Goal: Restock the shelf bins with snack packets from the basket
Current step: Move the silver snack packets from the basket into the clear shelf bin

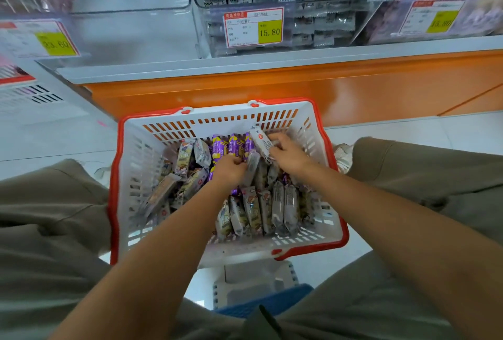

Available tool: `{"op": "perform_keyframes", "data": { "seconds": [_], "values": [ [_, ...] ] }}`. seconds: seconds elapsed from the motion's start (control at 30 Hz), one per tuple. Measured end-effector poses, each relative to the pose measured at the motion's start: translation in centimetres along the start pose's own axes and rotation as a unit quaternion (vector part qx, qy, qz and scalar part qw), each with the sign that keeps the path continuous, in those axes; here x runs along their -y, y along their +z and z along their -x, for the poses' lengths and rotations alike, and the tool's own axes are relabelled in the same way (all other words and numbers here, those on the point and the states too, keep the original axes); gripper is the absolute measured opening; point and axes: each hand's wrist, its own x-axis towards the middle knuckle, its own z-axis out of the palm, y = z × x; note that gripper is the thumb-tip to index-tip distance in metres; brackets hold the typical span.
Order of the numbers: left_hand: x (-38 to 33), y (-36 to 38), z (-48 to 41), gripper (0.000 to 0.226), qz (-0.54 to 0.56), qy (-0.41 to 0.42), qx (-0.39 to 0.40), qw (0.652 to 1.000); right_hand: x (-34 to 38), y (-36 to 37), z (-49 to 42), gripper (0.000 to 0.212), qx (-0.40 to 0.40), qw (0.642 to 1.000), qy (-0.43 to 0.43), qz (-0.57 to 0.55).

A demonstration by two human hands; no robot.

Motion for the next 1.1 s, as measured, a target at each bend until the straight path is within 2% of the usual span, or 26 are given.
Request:
{"op": "perform_keyframes", "data": {
  "seconds": [0.07,0.17,0.33,0.37,0.43,0.57,0.67,0.73,0.8,0.87,0.97,1.1],
  "values": [
    [-0.1,-0.2,0.3,0.026,-0.038,-0.009,0.032,0.999,-0.1,0.1,0.4,0.043,0.014,1.0,0.012,0.009],
    [0.2,0.3,0.4,0.046,-0.076,-0.007,0.053,0.996,-0.7,0.3,0.4,0.043,-0.004,0.999,0.031,0.01],
    [0.5,1.1,-0.3,0.059,-0.069,-0.028,0.031,0.997,-0.8,0.1,0.7,0.041,-0.017,0.996,0.071,-0.048],
    [0.5,1.3,-0.5,0.056,-0.082,-0.035,0.029,0.996,-0.8,0.1,0.7,0.04,-0.016,0.995,0.078,-0.059],
    [0.5,1.7,-0.8,0.035,-0.111,-0.042,0.029,0.993,-1.0,0.2,0.5,0.041,-0.006,0.991,0.101,-0.091],
    [0.6,2.2,-1.2,0.027,-0.137,-0.021,0.004,0.99,-0.6,0.1,0.5,0.026,-0.001,0.974,0.115,-0.197],
    [0.4,1.8,-1.0,0.032,-0.056,-0.005,-0.023,0.998,-0.8,0.1,0.0,0.033,0.001,0.963,0.111,-0.246],
    [-0.2,1.0,-0.6,0.025,0.062,-0.019,-0.046,0.997,-0.6,0.1,0.0,0.042,0.001,0.956,0.109,-0.271],
    [-1.1,0.2,-0.1,0.013,0.203,-0.044,-0.046,0.977,-0.5,0.0,0.1,0.046,0.01,0.95,0.107,-0.294],
    [-1.5,-0.5,0.4,0.013,0.289,-0.065,-0.029,0.955,-0.2,-0.3,0.5,0.053,0.031,0.949,0.101,-0.298],
    [-2.2,-1.2,1.5,0.006,0.343,-0.074,0.008,0.936,0.4,0.0,1.1,0.056,0.052,0.957,0.077,-0.273],
    [-3.3,-1.8,3.3,0.028,0.38,-0.059,0.046,0.922,1.8,0.3,2.4,0.047,0.035,0.965,0.024,-0.257]
  ]
}}
